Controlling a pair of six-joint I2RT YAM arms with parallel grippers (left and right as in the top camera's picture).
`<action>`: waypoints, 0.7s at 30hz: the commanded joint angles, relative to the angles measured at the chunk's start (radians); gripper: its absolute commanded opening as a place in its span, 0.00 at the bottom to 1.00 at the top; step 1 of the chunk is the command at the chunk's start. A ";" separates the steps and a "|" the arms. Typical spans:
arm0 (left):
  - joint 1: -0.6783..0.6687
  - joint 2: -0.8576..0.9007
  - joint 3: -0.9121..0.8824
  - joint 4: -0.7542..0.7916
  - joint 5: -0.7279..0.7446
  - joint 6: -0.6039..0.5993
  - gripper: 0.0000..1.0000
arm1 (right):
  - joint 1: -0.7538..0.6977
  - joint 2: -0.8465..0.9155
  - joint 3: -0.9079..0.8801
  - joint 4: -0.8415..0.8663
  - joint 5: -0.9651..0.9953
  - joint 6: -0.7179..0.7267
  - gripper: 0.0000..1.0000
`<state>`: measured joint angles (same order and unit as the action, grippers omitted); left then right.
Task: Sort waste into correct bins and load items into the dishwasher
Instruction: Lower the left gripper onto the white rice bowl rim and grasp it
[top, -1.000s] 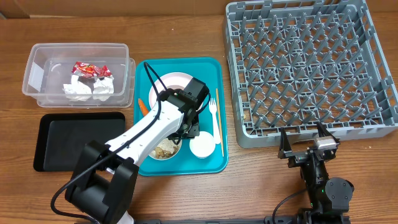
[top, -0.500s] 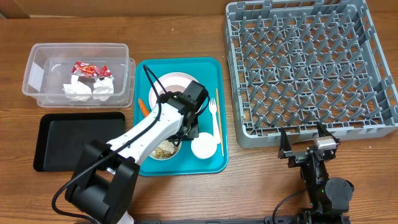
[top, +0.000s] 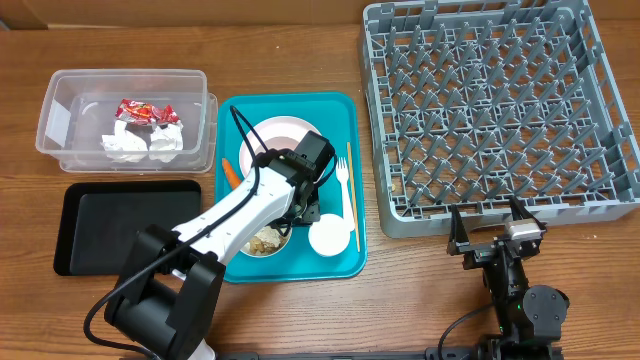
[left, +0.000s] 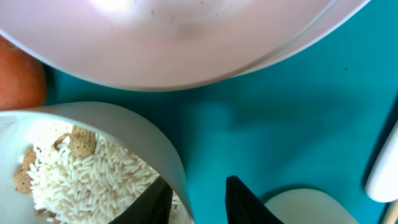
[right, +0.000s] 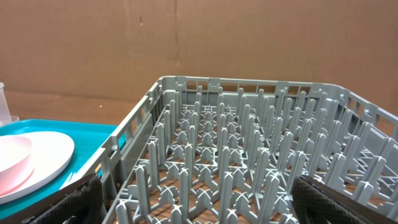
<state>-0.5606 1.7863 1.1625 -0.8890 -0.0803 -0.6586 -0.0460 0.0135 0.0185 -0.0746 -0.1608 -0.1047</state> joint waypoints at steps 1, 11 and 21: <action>0.004 0.013 -0.023 0.005 -0.011 -0.027 0.29 | -0.006 -0.011 -0.011 0.006 -0.005 0.007 1.00; 0.004 0.013 -0.023 0.005 0.022 -0.030 0.22 | -0.006 -0.011 -0.011 0.006 -0.005 0.007 1.00; 0.004 0.013 -0.023 0.004 0.022 -0.029 0.11 | -0.006 -0.011 -0.011 0.006 -0.005 0.007 1.00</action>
<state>-0.5606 1.7863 1.1496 -0.8890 -0.0647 -0.6792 -0.0460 0.0135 0.0185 -0.0742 -0.1608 -0.1047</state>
